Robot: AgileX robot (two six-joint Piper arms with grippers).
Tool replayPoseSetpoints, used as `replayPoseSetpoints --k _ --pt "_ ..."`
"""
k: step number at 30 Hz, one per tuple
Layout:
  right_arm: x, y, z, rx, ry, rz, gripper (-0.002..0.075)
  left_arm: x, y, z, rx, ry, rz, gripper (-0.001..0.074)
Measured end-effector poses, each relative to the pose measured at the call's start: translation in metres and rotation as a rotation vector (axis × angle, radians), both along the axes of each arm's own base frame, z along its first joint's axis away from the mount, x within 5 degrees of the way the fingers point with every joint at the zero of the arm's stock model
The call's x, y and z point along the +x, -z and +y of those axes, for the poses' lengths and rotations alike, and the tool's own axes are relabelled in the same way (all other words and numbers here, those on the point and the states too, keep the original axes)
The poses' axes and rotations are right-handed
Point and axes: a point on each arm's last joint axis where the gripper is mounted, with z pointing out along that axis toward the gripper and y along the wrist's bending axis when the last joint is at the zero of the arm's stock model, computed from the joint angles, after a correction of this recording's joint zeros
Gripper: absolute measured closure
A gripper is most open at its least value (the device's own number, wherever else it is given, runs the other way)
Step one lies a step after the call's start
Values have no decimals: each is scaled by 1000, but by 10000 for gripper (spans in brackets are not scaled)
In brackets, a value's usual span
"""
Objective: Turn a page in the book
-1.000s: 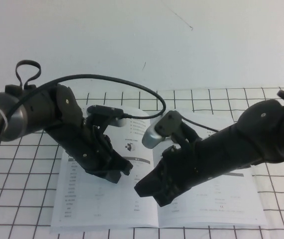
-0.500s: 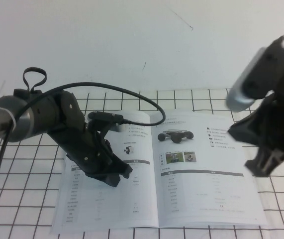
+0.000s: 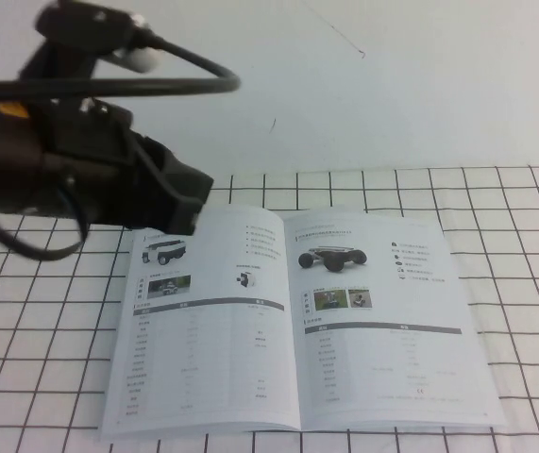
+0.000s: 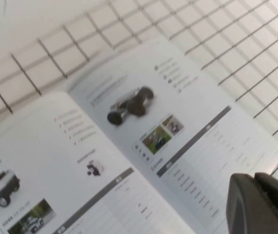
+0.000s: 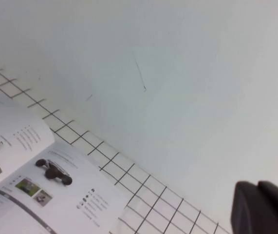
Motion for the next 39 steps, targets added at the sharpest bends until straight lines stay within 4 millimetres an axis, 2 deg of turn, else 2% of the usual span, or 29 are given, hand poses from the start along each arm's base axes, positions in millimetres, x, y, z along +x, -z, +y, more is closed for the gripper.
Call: replayPoseSetpoints --k 3,7,11,18,22,29,39 --pt "-11 23 -7 33 14 27 726 -34 -26 13 -46 -5 -97 737" --pt "-9 64 -6 1 14 101 726 -76 -34 28 -102 -29 -162 737" --pt "-5 95 3 24 -31 126 726 -116 -23 41 -171 -41 -156 737" --pt "4 120 15 62 -85 96 726 -174 19 59 -268 -31 -175 737" --pt "6 132 16 48 -87 117 726 -185 42 69 -250 -68 -281 737" --pt "5 138 15 27 -75 161 726 -170 83 76 -212 -189 -365 737" --pt "3 142 13 3 -60 208 726 -163 138 76 -155 -225 -253 737"
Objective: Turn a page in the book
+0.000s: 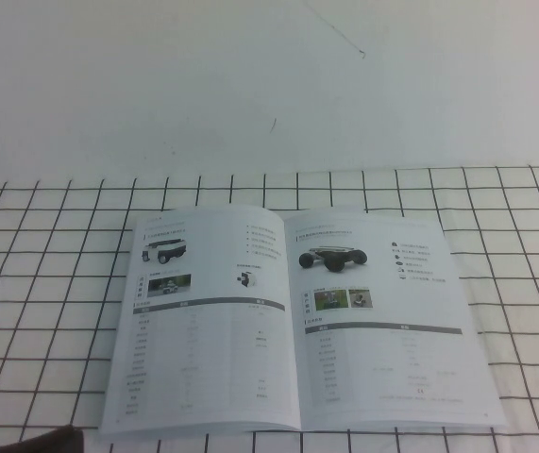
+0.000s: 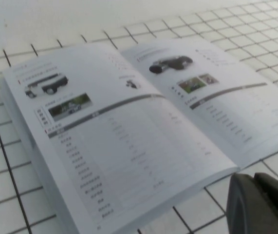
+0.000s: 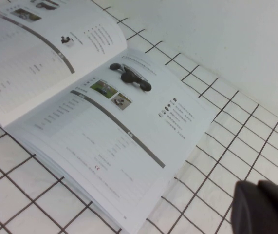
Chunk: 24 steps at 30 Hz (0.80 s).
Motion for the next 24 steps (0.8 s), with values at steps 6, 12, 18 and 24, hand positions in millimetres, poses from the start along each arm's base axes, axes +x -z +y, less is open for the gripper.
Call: replayPoseSetpoints --k 6,12,18,24 --pt "0 1 0 -4 2 10 726 -2 30 1 31 0 83 737" --pt "0 1 0 -6 3 13 726 -9 54 4 48 -5 99 737" --pt "-1 1 0 -5 3 15 726 -13 64 18 30 -166 -93 737" --pt "-1 1 0 -5 3 16 726 -11 56 30 -19 -352 -263 737"
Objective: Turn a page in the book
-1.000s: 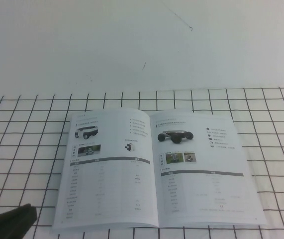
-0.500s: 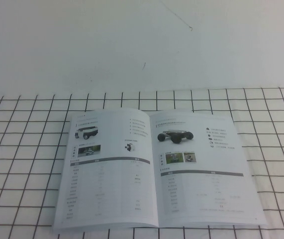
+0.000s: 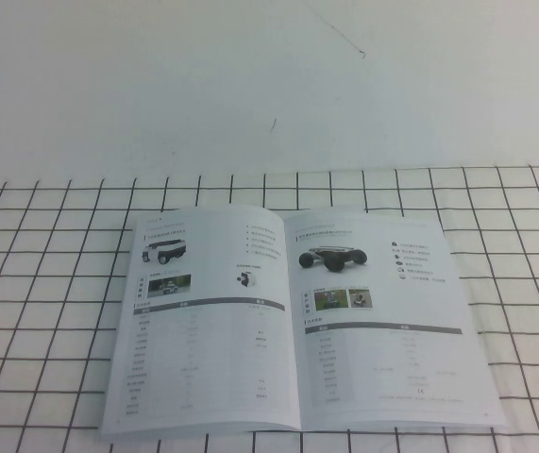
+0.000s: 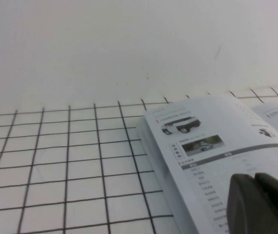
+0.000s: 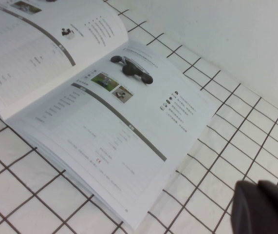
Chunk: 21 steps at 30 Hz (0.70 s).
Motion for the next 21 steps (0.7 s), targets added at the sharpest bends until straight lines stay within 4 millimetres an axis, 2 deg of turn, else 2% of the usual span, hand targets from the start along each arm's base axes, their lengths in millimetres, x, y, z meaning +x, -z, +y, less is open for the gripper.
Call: replayPoseSetpoints --k 9,15,21 --pt "0 0 0 0 0 1 726 1 -3 4 -25 -54 -37 737" --pt "0 0 0 -1 0 2 726 1 3 6 -8 -74 26 737" --pt "0 0 0 -1 0 2 726 -1 16 9 13 -111 170 737"
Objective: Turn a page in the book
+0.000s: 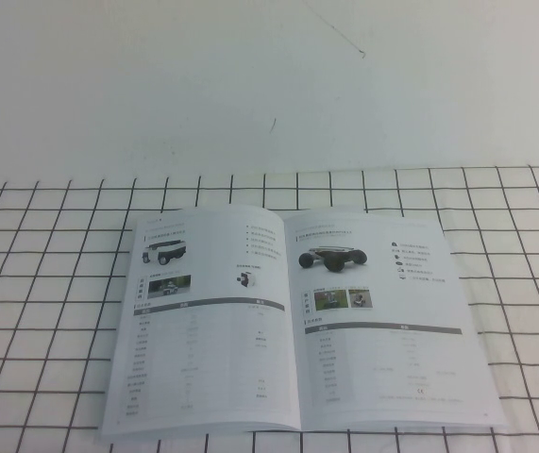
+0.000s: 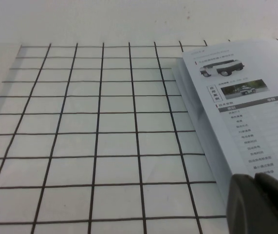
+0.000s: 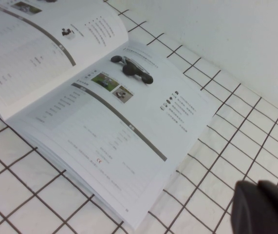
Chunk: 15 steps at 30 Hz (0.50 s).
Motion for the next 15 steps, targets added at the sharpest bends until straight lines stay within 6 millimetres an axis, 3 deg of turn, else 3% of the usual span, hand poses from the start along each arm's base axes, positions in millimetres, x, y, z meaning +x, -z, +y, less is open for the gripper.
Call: replayPoseSetpoints --k 15 --pt "0 0 0 0 0 0 726 0 0 0 -20 -11 13 737"
